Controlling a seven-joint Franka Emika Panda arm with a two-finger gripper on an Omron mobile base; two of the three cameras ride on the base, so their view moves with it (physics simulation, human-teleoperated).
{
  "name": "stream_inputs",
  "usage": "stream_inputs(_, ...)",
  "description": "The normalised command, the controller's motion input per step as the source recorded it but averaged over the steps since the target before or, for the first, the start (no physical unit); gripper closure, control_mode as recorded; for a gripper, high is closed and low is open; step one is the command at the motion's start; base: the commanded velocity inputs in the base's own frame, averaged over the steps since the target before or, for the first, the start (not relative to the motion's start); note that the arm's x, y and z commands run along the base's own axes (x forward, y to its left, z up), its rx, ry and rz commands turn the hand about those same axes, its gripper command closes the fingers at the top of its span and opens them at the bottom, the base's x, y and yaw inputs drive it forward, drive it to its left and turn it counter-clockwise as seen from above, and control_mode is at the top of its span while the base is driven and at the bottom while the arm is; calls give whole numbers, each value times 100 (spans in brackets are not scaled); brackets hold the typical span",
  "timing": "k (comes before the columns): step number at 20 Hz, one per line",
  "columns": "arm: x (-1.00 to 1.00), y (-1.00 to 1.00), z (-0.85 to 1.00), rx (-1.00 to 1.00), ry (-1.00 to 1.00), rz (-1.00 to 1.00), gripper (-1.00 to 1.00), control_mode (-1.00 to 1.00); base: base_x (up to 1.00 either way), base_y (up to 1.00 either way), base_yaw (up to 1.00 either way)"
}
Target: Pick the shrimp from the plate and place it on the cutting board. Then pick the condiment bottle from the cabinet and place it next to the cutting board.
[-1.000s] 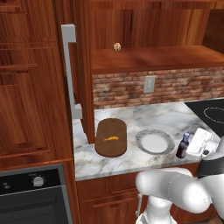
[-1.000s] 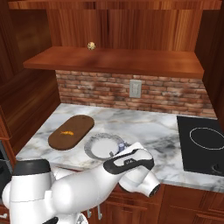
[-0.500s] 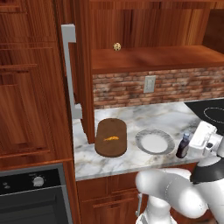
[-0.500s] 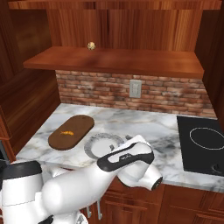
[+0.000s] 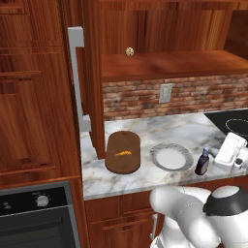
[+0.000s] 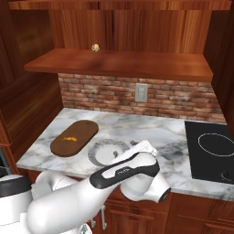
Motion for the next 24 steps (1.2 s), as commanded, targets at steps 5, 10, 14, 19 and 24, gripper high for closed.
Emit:
stream_inputs(5,-50,0,11,0,-11,0,-100,-100,0,0,0)
stream_inputs(10,-51,0,21,-5,-12,0,-100,-100,0,0,0)
stream_inputs(14,-48,1,41,-17,-11,0,-100,-100,0,0,0)
stream_inputs(19,-37,4,48,-23,-16,0,-100,-100,0,0,0)
stream_inputs(24,-29,9,45,-28,-22,0,-100,-100,0,0,0)
